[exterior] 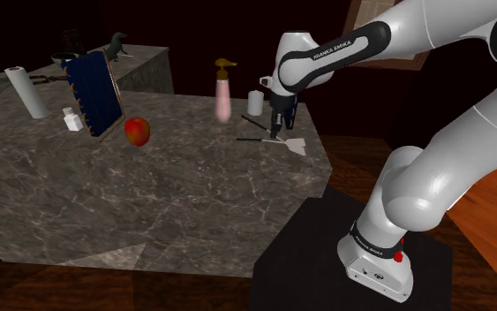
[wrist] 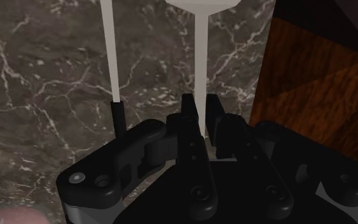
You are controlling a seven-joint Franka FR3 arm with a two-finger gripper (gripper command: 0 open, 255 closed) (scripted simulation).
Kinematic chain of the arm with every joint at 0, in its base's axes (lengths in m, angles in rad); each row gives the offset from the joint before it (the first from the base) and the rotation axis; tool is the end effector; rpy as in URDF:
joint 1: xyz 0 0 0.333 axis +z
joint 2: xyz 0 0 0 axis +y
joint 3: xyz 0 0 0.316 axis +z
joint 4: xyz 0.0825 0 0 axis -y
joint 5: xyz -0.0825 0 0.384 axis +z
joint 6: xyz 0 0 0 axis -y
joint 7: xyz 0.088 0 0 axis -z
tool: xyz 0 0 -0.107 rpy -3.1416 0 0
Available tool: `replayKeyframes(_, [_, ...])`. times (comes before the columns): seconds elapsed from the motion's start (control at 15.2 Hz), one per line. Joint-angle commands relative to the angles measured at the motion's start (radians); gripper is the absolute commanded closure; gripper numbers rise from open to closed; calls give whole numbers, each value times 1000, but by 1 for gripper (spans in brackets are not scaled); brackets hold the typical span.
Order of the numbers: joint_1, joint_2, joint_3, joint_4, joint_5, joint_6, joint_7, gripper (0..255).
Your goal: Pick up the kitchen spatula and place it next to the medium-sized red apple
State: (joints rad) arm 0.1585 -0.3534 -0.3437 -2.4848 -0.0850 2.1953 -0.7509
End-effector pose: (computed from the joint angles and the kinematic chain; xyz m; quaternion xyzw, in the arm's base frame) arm 0.4255 -0.0837 0.4135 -0.9501 -0.3101 -0.0316 0.0105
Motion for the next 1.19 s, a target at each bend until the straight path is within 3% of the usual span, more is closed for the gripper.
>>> replayKeyframes(0.0, [0, -11, 4, 16, -1, -27, 3, 255])
replayKeyframes(1.12, [0, -78, 32, 193, -3, -269, 20, 255])
